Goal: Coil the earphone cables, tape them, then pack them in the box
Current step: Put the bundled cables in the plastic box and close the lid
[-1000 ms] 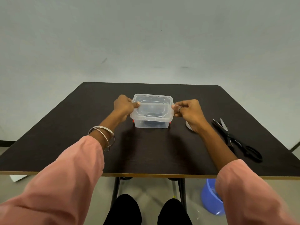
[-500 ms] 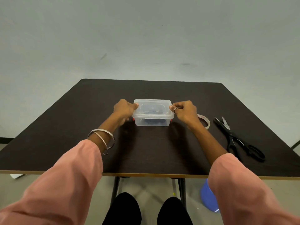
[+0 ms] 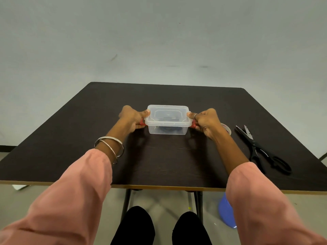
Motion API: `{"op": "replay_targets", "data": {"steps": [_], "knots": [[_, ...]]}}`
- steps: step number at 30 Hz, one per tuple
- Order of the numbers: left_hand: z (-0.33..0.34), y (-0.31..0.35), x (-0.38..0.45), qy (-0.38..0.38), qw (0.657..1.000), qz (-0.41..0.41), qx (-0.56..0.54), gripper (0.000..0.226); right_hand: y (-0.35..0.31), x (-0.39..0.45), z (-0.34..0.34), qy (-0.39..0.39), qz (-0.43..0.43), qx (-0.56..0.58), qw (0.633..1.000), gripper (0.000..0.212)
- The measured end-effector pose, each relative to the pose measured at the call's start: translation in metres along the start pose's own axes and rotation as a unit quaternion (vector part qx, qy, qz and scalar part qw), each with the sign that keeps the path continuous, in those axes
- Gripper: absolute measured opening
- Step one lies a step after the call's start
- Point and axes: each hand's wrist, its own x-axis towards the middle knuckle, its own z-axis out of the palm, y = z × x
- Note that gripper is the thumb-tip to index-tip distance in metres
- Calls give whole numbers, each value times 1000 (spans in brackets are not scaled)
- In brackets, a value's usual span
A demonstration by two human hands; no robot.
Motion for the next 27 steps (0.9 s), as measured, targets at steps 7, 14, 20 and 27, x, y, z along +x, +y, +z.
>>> {"op": "replay_targets", "data": {"steps": [7,14,20,27], "knots": [[21,-6,-12,142,952,174,206,27,-8,-7,23,115,-93,-158,976,25],[25,-6,-25,151,880,273,359,27,-11,-15,25,103,-160,-269,944,21],[37,11,-16,85,975,169,120,32,-9,-1,-10,28,-71,-19,997,31],[109,61,-36,-137,976,105,-131,33,-25,29,-93,120,-105,97,982,9]]}}
